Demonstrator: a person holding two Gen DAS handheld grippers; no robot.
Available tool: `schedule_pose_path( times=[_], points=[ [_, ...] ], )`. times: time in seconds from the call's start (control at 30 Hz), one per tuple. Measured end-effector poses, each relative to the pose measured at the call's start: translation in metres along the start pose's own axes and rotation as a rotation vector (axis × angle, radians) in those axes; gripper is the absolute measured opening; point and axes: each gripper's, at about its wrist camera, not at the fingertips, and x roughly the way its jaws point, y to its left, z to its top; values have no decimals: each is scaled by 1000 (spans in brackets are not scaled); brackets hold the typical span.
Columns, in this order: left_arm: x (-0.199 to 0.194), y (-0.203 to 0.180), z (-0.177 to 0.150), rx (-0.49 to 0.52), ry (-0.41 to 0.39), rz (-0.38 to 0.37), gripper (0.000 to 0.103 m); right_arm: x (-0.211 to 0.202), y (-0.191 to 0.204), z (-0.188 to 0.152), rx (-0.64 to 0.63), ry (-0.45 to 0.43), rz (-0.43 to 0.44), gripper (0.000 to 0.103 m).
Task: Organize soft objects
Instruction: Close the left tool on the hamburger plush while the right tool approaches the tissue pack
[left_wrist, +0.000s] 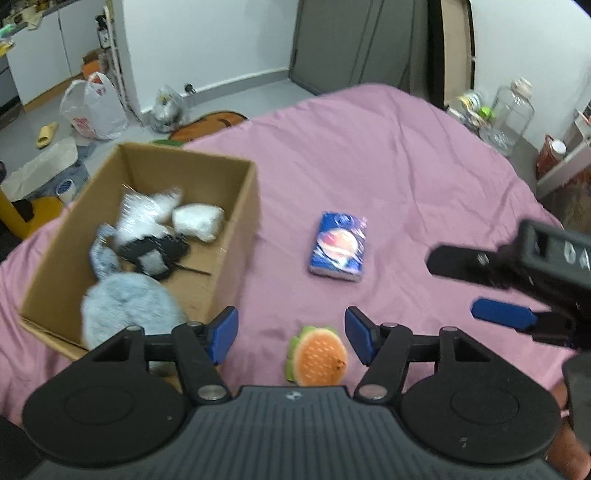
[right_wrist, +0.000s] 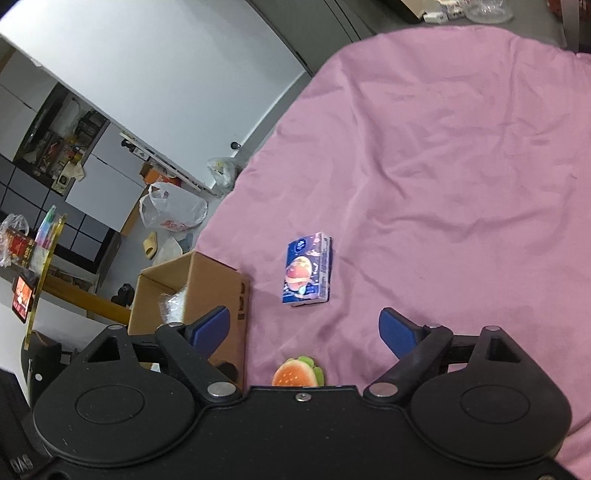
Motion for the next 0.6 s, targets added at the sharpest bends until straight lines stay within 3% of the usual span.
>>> schedule_pose_path(
  times=[0.27,0.6],
  points=[
    [33,-22,-17,44,106,-24,63,9,-16,8,36,16,-2,88],
    [80,-22,-22,-16,214,3,63,23,-37,0,62,91,-44,87]
  ],
)
